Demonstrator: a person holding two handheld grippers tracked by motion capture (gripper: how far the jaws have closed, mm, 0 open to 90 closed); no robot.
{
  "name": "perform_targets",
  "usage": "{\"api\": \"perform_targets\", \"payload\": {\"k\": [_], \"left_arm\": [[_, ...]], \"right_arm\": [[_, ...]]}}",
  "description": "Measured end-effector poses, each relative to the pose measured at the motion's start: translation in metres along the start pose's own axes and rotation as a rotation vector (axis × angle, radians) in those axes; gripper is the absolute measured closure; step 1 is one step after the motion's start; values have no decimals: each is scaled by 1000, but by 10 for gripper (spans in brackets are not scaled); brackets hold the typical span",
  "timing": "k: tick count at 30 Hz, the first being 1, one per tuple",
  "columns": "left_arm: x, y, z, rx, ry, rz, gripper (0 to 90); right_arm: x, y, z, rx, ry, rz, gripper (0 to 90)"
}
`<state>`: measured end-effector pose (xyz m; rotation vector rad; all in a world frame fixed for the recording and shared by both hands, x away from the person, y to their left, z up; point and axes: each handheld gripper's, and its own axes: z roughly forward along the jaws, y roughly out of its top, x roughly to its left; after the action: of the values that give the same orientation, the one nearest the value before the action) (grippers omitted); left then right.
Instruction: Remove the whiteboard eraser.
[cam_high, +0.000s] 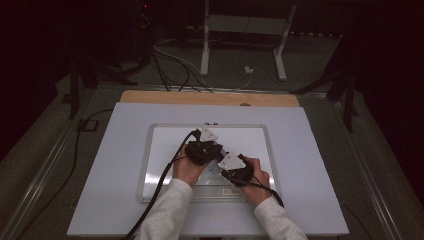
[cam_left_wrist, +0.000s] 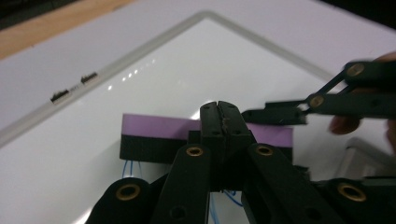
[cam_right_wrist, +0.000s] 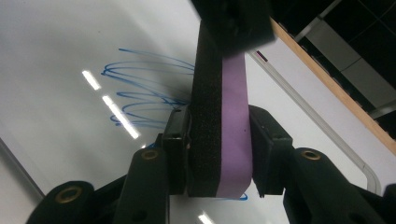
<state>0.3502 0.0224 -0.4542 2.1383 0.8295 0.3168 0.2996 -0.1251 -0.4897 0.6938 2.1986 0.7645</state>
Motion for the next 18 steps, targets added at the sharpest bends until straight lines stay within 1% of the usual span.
{"api": "perform_targets", "payload": {"k": [1,2,3,5,10,11,15,18], "left_arm": [[-1,-1,3,20,8,10,900],[-1,-1,3,20,8,10,900],[-2,-2,5,35,12,19,900],[-3,-3,6,47,16,21,900],[-3,-4,8,69,17,26,900],[-3,-5,10,83,17,28,900],[-2,-9,11,93,12,18,900],[-1,-10,11,89,7,8,900]], "right_arm": [[0,0,0,0,0,-4,632],[0,0,0,1,-2,-6,632],[0,0,0,0,-4,-6,632],[-1,-1,1,2,-4,-3,632],[0,-2,2,9,-7,-11,631],[2,-3,4,14,-4,-15,630],[4,-5,5,22,2,-29,628],[4,-5,5,21,6,-38,624]]}}
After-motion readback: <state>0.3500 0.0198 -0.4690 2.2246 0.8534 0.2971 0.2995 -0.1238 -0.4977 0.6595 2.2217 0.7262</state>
